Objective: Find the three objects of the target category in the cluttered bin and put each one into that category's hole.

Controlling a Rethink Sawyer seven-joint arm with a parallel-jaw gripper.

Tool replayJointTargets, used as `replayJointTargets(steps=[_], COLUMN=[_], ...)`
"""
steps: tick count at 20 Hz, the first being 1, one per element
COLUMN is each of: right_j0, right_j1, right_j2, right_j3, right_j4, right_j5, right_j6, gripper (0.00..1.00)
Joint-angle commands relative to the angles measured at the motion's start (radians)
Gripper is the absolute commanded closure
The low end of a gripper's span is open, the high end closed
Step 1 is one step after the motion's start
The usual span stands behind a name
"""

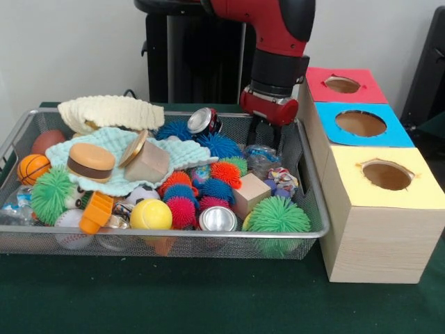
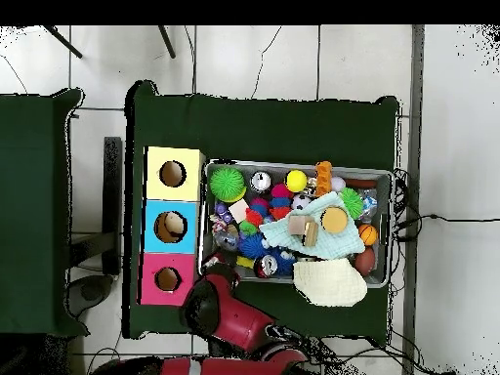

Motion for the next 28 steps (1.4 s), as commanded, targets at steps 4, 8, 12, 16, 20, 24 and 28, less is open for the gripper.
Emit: replayJointTargets(steps=[4,8,12,16,20,24,28], right_j0=[-0.063,-0.065,-0.059,-0.059,-0.026,-0.042,-0.013], right_j1=[0.096,0.066,0.010,-0.028,-0.141,-0.205,-0.260], right_j2=[0.061,0.057,0.049,0.042,0.016,0.007,-0.034], right_j3=[-0.125,-0.135,-0.121,-0.109,-0.059,-0.060,-0.086], right_j4=[-0.025,-0.025,-0.022,-0.032,-0.025,-0.046,-0.052], right_j5=[0.254,0.312,0.381,0.423,0.518,0.615,0.705], right_j6=[0.061,0.061,0.066,0.069,0.080,0.061,0.062], gripper=[0.00,0.00,0.00,0.00,0.00,0.00,0.00])
